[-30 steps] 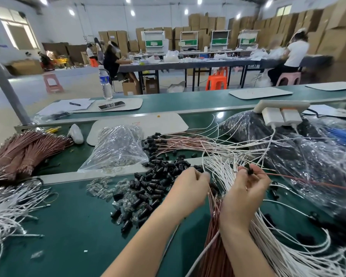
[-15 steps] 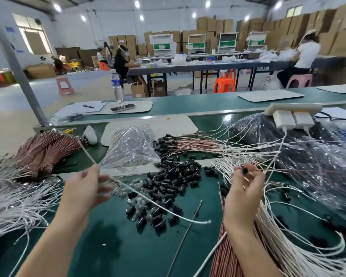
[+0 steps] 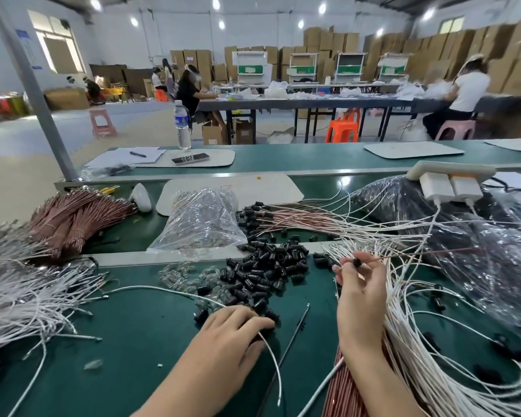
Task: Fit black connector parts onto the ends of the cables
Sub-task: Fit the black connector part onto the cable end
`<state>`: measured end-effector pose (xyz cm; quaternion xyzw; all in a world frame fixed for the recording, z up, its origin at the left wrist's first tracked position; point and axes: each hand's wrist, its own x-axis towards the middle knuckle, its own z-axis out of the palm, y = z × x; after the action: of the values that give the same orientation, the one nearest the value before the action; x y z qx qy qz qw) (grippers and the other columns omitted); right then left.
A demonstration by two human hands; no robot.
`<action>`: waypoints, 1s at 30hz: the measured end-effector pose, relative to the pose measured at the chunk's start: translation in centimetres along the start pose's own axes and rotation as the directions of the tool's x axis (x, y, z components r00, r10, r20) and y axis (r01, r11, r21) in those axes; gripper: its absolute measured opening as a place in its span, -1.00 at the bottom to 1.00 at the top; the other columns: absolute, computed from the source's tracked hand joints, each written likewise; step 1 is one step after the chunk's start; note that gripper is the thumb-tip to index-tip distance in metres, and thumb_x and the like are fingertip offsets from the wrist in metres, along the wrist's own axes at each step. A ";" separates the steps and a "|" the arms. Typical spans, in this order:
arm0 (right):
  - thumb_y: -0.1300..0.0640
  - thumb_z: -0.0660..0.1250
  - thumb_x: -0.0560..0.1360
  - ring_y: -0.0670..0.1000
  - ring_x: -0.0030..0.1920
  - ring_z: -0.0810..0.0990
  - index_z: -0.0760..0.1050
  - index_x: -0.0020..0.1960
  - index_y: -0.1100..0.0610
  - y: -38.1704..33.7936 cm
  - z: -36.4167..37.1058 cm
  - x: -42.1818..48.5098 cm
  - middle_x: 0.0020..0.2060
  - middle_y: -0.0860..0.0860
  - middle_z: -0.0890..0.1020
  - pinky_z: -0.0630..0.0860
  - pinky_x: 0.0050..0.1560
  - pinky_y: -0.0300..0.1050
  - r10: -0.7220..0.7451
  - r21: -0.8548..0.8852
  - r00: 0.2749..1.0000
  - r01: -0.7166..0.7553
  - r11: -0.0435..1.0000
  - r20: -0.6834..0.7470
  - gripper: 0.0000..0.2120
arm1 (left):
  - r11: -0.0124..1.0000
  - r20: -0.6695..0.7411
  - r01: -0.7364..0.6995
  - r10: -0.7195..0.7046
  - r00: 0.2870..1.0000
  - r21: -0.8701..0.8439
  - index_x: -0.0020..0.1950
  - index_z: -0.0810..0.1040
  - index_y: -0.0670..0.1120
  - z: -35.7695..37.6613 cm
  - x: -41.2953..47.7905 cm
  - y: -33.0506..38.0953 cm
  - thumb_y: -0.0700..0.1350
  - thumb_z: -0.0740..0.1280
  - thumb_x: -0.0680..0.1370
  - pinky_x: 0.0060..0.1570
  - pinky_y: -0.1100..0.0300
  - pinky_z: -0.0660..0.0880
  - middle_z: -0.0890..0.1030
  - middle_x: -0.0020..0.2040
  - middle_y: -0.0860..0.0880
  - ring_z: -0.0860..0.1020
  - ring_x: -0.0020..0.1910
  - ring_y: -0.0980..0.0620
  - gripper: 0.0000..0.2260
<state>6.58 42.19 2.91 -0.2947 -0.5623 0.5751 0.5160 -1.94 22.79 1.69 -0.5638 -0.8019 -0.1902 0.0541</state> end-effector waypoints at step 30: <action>0.20 0.37 0.44 -0.02 -0.23 0.70 0.67 0.13 0.26 -0.6 0.8 -0.4 -0.13 0.13 0.71 0.65 -0.22 -0.21 0.447 0.377 0.740 -0.653 0.657 0.503 -0.70 | 0.968 -0.388 0.054 -0.148 0.910 -0.243 0.02 0.44 0.15 1.0 1.2 -0.9 0.11 0.17 0.66 -0.05 0.32 0.40 0.51 -0.08 0.26 0.46 -0.09 0.22 -0.89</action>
<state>6.11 41.48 3.53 -0.1863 -0.3477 0.8817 0.2586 -3.10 23.97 0.87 -0.4725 -0.7746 -0.3952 0.1433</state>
